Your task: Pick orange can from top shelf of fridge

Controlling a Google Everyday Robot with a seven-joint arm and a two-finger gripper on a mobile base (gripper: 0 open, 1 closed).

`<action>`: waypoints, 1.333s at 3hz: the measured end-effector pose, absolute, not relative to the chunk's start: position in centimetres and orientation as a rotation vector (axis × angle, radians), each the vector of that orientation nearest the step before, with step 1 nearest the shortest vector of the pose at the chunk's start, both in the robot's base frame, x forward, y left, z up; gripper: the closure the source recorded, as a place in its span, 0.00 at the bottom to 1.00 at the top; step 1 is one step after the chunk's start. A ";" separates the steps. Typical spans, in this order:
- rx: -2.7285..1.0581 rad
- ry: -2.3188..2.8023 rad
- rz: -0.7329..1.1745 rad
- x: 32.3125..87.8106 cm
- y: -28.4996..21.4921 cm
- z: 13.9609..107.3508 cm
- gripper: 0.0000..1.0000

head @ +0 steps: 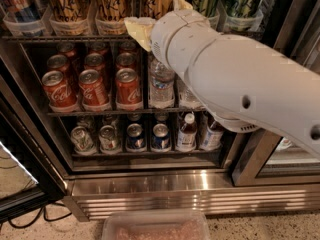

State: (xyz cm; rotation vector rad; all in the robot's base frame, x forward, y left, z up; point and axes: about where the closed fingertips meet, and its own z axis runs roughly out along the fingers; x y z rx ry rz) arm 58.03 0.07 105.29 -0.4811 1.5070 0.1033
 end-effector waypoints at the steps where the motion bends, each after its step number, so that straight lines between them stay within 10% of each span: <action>1: -0.463 1.509 0.089 58.7 0.7 105.5 0.33; 4: -0.410 1.501 0.022 59.7 0.7 107.5 0.31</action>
Offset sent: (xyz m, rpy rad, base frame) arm 0.0246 0.0206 0.0263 0.0037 -0.0070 -0.0754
